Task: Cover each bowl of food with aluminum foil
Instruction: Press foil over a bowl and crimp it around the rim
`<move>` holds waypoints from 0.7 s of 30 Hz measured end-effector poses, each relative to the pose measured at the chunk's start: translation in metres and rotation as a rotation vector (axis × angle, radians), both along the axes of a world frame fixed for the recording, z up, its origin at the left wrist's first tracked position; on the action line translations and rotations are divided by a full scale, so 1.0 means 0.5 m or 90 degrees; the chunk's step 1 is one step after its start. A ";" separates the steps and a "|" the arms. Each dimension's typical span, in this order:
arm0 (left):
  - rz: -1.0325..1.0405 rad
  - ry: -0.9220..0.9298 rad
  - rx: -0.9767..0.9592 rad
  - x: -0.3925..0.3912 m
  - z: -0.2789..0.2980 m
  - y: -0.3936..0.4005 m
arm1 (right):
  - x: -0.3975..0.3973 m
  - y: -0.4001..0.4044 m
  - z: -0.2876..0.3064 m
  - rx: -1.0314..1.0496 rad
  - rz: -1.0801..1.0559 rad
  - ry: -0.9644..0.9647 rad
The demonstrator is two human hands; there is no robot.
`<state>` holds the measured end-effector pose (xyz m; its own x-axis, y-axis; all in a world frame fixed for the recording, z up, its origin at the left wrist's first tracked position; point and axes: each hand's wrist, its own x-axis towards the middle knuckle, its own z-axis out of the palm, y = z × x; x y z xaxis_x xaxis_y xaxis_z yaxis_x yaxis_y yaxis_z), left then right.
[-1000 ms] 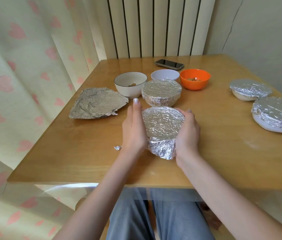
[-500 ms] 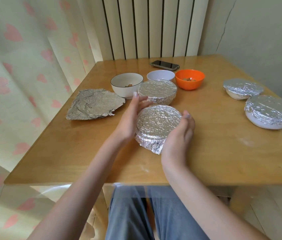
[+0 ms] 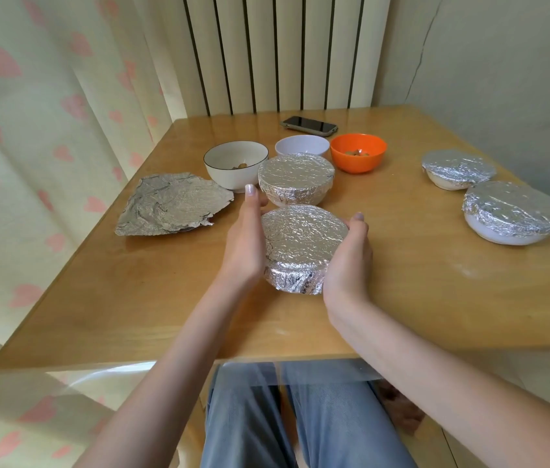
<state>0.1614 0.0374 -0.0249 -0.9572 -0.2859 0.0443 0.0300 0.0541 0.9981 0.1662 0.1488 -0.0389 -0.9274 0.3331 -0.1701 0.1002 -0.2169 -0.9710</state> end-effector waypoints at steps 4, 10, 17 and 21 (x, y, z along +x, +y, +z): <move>-0.057 0.063 -0.061 0.005 0.004 -0.027 | -0.011 0.040 0.001 -0.004 0.063 0.003; -0.116 0.060 -0.090 -0.010 0.012 -0.016 | -0.073 0.076 0.042 0.135 0.319 0.113; -0.102 0.033 -0.098 -0.012 0.006 -0.006 | -0.074 0.058 0.022 0.052 0.300 0.075; -0.088 0.026 0.000 -0.007 0.023 -0.012 | -0.061 0.062 0.029 -0.028 0.253 0.067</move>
